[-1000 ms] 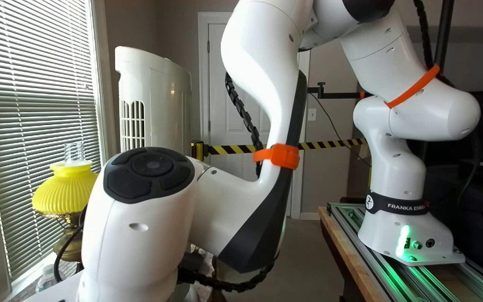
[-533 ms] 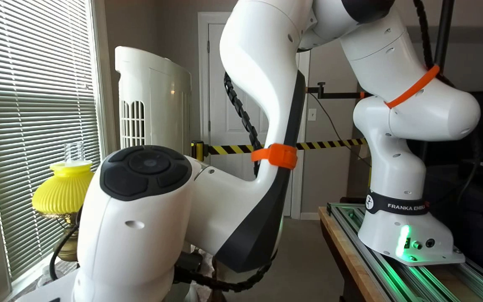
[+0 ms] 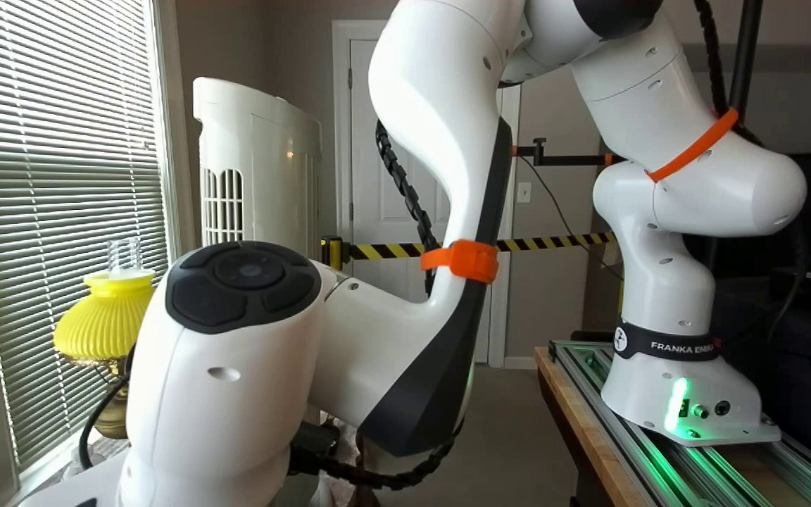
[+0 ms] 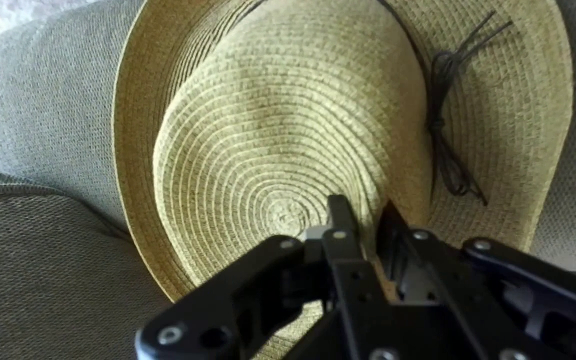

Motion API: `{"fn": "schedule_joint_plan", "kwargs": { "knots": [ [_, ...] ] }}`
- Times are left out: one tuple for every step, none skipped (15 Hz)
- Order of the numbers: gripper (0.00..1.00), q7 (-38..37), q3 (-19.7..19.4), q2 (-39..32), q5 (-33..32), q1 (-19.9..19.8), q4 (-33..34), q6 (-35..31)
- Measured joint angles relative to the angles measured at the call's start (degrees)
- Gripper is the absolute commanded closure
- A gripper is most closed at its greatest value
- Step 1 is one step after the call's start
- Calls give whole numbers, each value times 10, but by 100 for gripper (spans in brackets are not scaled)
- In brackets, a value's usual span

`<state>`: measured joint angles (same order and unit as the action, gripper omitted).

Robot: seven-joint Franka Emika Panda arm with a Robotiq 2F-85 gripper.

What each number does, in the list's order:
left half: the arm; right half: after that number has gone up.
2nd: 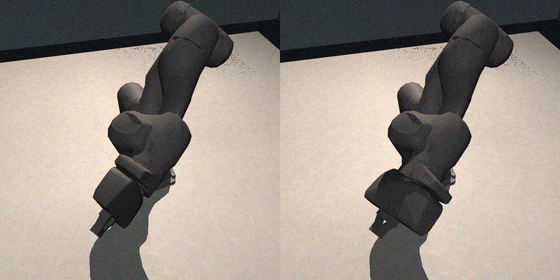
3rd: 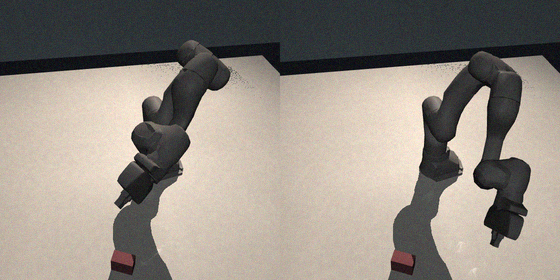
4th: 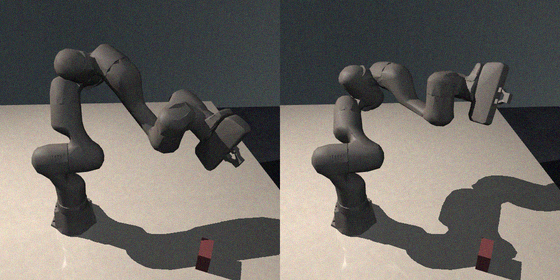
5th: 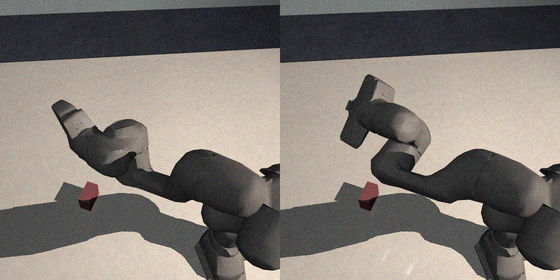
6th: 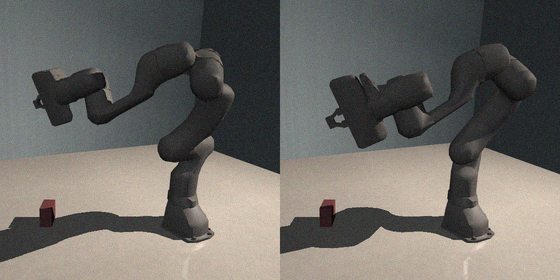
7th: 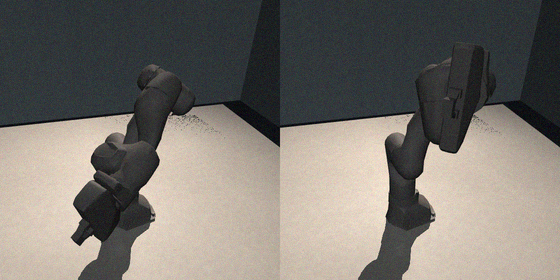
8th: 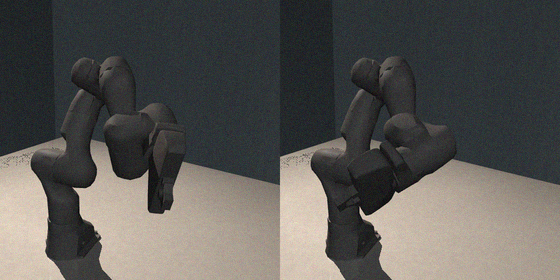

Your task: Put the hat on the air filter

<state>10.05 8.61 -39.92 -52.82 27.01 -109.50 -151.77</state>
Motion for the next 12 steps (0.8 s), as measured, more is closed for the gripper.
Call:
{"fn": "schedule_joint_plan", "kwargs": {
  "knots": [
    [96,0,0,0,0,0,0,0],
    [95,0,0,0,-1,0,0,0],
    [98,0,0,0,-1,0,0,0],
    [98,0,1,0,-1,0,0,0],
    [98,0,3,0,0,-1,0,0],
    [98,0,7,2,3,-3,0,0],
    [98,0,12,7,7,-6,0,2],
    [98,0,18,16,16,-11,-2,5],
    [98,0,26,30,30,-17,-4,13],
    [98,0,33,49,46,-24,-8,20],
    [98,1,40,72,65,-32,-13,30],
    [98,1,46,99,84,-39,-21,41]
  ]
}}
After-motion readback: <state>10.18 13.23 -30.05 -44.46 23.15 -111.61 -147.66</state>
